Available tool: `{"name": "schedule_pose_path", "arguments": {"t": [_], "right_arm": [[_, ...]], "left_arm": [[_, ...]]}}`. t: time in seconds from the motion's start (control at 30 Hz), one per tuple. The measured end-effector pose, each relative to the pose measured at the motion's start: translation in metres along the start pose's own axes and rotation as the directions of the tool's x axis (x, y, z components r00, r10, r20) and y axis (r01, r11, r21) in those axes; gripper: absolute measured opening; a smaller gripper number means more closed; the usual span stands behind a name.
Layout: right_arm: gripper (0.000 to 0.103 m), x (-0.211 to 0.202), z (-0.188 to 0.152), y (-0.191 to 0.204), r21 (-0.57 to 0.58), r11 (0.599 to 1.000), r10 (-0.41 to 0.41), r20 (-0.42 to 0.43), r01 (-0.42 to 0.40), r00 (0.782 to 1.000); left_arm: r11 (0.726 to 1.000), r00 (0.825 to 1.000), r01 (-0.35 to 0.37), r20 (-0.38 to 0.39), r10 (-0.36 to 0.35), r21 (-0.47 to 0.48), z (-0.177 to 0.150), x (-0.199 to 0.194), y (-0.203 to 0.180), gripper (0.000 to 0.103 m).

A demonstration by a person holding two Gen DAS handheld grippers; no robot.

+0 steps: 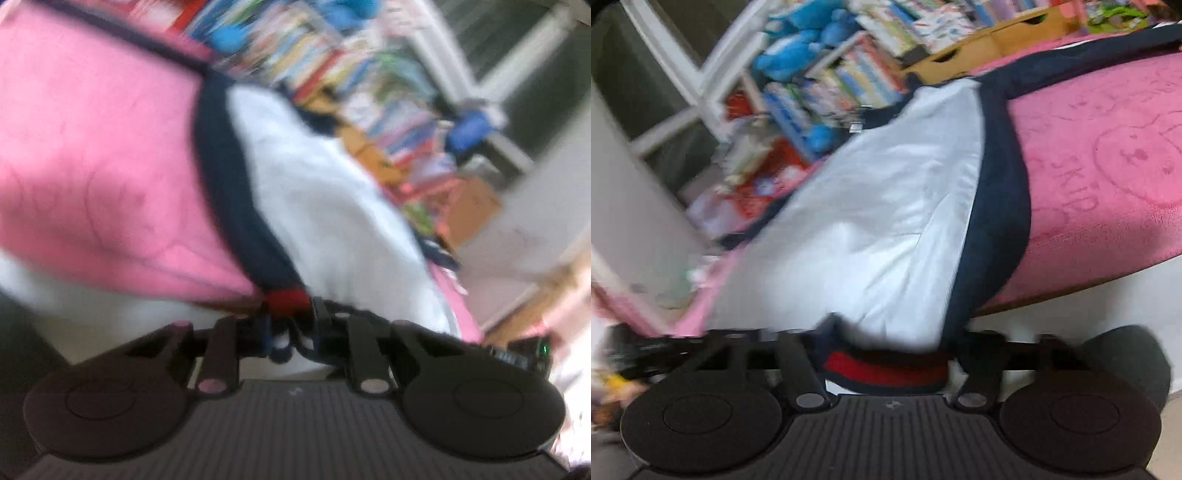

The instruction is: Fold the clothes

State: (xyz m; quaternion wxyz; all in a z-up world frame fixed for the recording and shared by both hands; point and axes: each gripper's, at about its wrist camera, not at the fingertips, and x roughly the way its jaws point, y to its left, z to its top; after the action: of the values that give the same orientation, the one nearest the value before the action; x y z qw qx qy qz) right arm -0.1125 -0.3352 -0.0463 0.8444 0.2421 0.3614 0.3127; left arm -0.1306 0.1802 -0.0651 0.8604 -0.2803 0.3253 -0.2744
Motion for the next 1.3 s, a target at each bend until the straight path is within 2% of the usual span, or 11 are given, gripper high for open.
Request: {"name": "schedule_pose_path", "arguments": {"t": [0.1, 0.2, 0.3, 0.37, 0.5, 0.67, 0.9, 1.07, 1.2, 1.23, 1.3], "right_arm": [[0.046, -0.051, 0.009, 0.005, 0.011, 0.975, 0.219, 0.108, -0.221, 0.97], [0.051, -0.077, 0.02, 0.017, -0.08, 0.996, -0.012, 0.18, 0.026, 0.984], [0.052, -0.052, 0.022, 0.042, -0.263, 0.759, -0.552, 0.227, 0.596, 0.802], [0.054, -0.035, 0.022, 0.057, -0.319, 0.649, -0.628, 0.287, 0.691, 0.723], [0.081, 0.024, 0.017, 0.111, -0.485, 0.596, -0.412, 0.499, 0.64, 0.762], [0.08, 0.123, -0.003, 0.156, -0.626, 0.44, -0.329, 0.554, 0.643, 0.765], [0.081, 0.132, -0.01, 0.124, -0.645, 0.413, -0.376, 0.522, 0.643, 0.765], [0.085, 0.079, 0.027, 0.05, -0.458, 0.362, -0.615, 0.537, 0.812, 0.577], [0.077, 0.048, 0.062, 0.025, -0.409, 0.172, -0.752, 0.532, 0.896, 0.388], [0.077, 0.047, 0.071, 0.03, -0.414, 0.172, -0.735, 0.55, 0.894, 0.396], [0.081, 0.055, 0.096, 0.047, -0.446, 0.314, -0.678, 0.512, 0.838, 0.527]], "left_arm": [[0.998, 0.998, 0.062, 0.023, -0.063, 0.033, 0.006, -0.026, -0.003, 0.019], [0.976, 0.996, -0.083, 0.061, 0.072, 0.202, 0.006, -0.041, -0.023, 0.022], [0.883, 0.967, -0.248, 0.148, 0.205, 0.398, 0.003, -0.052, -0.052, 0.034], [0.808, 0.942, -0.327, 0.239, 0.237, 0.491, 0.006, -0.04, -0.075, 0.054], [0.635, 0.861, -0.495, 0.431, 0.269, 0.593, 0.011, 0.035, -0.115, 0.063], [0.54, 0.828, -0.561, 0.43, 0.36, 0.628, -0.01, 0.122, -0.116, 0.06], [0.52, 0.791, -0.608, 0.402, 0.461, 0.6, -0.023, 0.107, -0.07, 0.057], [0.535, 0.752, -0.651, 0.36, 0.552, 0.539, -0.009, 0.07, -0.048, 0.057], [0.558, 0.765, -0.631, 0.312, 0.563, 0.539, 0.031, 0.056, -0.052, 0.051], [0.556, 0.776, -0.618, 0.315, 0.547, 0.555, 0.044, 0.062, -0.057, 0.051], [0.606, 0.819, -0.559, 0.26, 0.512, 0.566, 0.069, 0.094, -0.062, 0.051]]}}
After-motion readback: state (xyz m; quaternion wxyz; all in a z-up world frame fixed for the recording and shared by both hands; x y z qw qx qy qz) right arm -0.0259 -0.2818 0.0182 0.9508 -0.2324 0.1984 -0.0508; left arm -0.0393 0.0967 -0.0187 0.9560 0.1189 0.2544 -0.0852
